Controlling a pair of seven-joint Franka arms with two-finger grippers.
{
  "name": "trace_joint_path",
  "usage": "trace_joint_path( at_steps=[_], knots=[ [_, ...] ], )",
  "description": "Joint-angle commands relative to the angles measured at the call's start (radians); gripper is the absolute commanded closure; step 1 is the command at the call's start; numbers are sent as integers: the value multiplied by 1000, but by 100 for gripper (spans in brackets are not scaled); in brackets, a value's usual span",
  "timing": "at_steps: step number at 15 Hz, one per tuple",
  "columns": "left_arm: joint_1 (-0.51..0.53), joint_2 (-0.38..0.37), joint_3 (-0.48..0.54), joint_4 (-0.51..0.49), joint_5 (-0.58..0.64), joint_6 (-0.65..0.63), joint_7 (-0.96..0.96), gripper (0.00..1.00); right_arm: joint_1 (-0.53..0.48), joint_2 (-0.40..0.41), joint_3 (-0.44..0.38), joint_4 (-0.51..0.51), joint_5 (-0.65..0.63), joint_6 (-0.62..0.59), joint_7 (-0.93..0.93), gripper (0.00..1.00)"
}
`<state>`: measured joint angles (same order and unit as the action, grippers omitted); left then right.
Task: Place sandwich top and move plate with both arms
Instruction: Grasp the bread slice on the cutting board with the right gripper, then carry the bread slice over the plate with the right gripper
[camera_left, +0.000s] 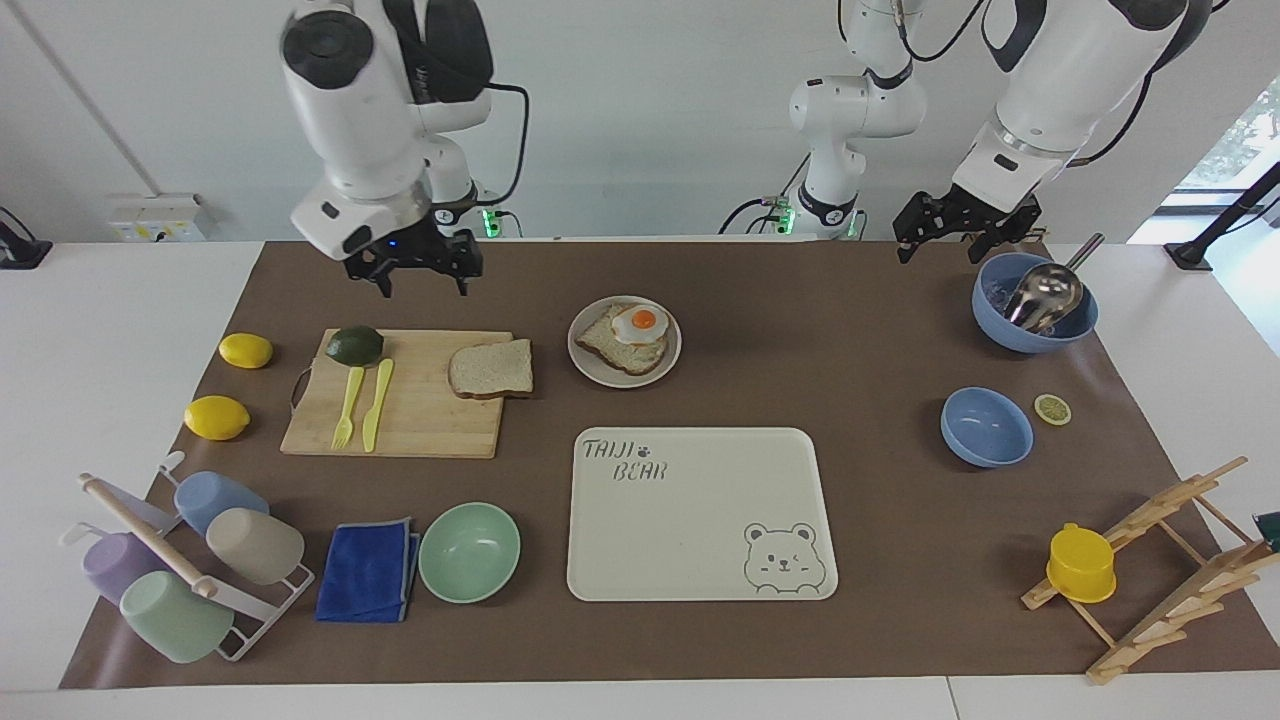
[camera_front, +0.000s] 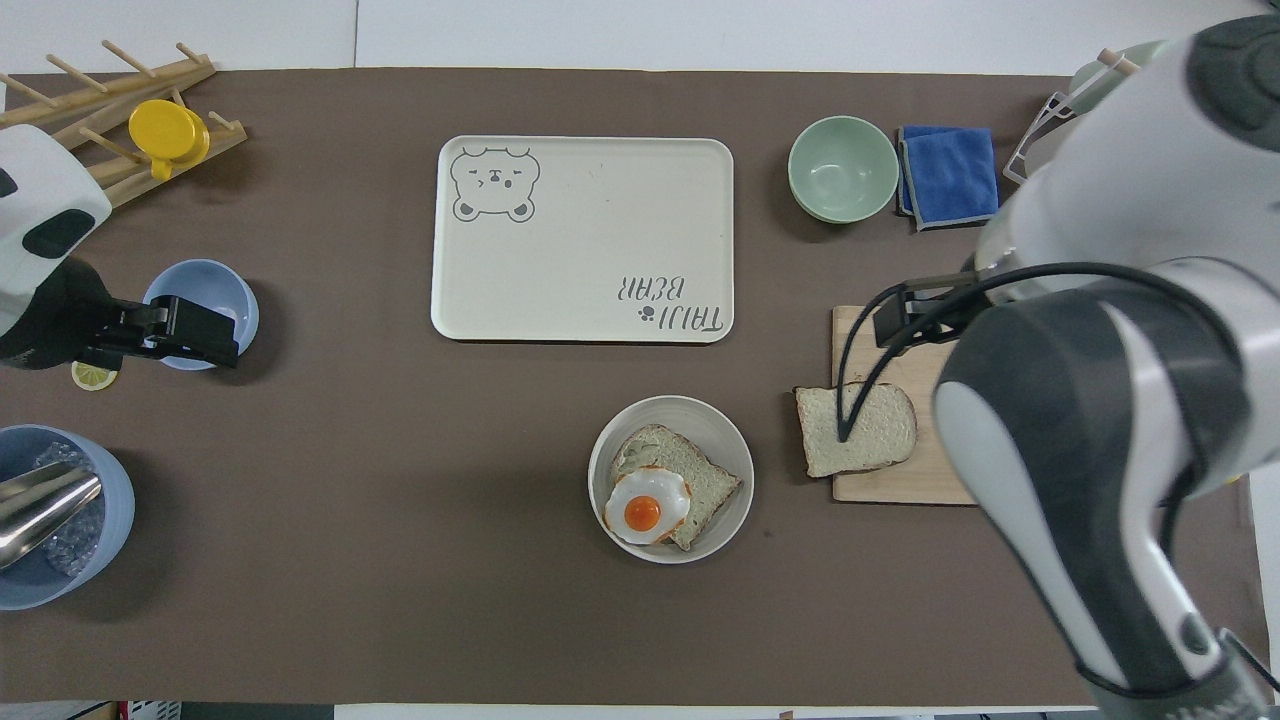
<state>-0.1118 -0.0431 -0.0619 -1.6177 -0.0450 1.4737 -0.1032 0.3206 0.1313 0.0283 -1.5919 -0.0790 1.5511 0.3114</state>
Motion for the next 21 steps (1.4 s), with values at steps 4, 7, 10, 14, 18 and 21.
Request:
trace_joint_path(
  at_steps=[4,7,10,14,18,21],
  knots=[
    [11,-29,-9,-28,17,8,-7,0,119,82,-1,-110,-64,137,136,0],
    [11,-29,-9,-28,17,8,-7,0,164,111,-1,-204,-79,193,237,0],
    [11,-29,-9,-28,19,10,-7,0,227,162,-1,-256,-129,233,310,0],
    [11,-29,-9,-28,17,10,-7,0,224,175,-2,-319,-191,256,308,0],
    [11,-29,-9,-28,17,10,-7,0,204,168,-2,-377,-234,311,311,0],
    [11,-29,-9,-28,19,10,-7,0,193,157,-2,-422,-235,337,308,0]
  ],
)
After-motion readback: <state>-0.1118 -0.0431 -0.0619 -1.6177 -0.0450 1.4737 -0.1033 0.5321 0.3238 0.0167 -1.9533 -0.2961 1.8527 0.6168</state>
